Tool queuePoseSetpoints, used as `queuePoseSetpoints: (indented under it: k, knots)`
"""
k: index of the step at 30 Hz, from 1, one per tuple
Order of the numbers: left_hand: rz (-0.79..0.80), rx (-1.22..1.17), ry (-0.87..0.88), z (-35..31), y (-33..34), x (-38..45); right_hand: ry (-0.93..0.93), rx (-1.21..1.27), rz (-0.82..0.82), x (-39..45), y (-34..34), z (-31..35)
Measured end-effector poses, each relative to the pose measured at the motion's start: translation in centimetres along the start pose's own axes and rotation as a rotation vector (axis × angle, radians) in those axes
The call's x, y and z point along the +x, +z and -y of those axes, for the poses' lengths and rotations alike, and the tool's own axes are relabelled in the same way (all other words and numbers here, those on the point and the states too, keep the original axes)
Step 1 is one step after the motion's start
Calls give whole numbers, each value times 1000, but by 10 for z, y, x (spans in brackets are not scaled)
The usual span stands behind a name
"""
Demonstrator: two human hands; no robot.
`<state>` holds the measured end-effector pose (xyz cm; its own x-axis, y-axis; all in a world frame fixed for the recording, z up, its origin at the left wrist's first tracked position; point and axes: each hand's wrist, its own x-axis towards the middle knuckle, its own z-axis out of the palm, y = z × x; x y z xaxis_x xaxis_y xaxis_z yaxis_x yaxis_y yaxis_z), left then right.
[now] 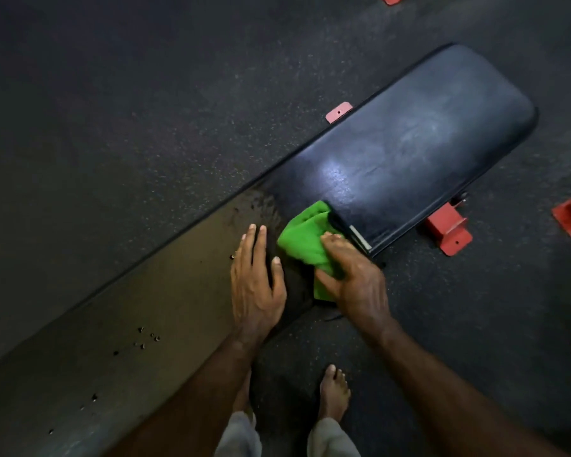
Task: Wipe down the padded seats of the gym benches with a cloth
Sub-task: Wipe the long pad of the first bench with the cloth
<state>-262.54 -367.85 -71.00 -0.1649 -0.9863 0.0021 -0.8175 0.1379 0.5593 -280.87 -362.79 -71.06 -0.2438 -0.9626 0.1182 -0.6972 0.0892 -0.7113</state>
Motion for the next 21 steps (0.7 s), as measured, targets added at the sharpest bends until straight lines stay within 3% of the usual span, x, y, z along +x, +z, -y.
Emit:
queuePoseSetpoints:
  k: [2, 5, 6, 10, 11, 15, 16, 19, 21]
  knots:
    - [-44, 14, -70, 16, -13, 0, -37, -74, -29, 5, 9, 10]
    - [-66, 86, -123, 48, -36, 5, -317, -158, 167, -3, 37, 31]
    - [-58, 117, -133, 61, -43, 10, -334, -157, 202, 1, 40, 32]
    - [-24, 177, -193, 88, -57, 26, -7, -340, 111, 4, 47, 47]
    - [-21, 194, -186, 88, -56, 25, 2, -378, 144, -3, 54, 58]
    - [-33, 187, -176, 90, -55, 26, -317, -379, 369, -10, 67, 69]
    - [-32, 184, -182, 92, -55, 25, -266, -392, 340, -2, 64, 64]
    - [-36, 192, -199, 91, -54, 22, 143, -397, 170, 10, 70, 80]
    - [-45, 186, -210, 90, -53, 22, 96, -386, 261, 4, 88, 99]
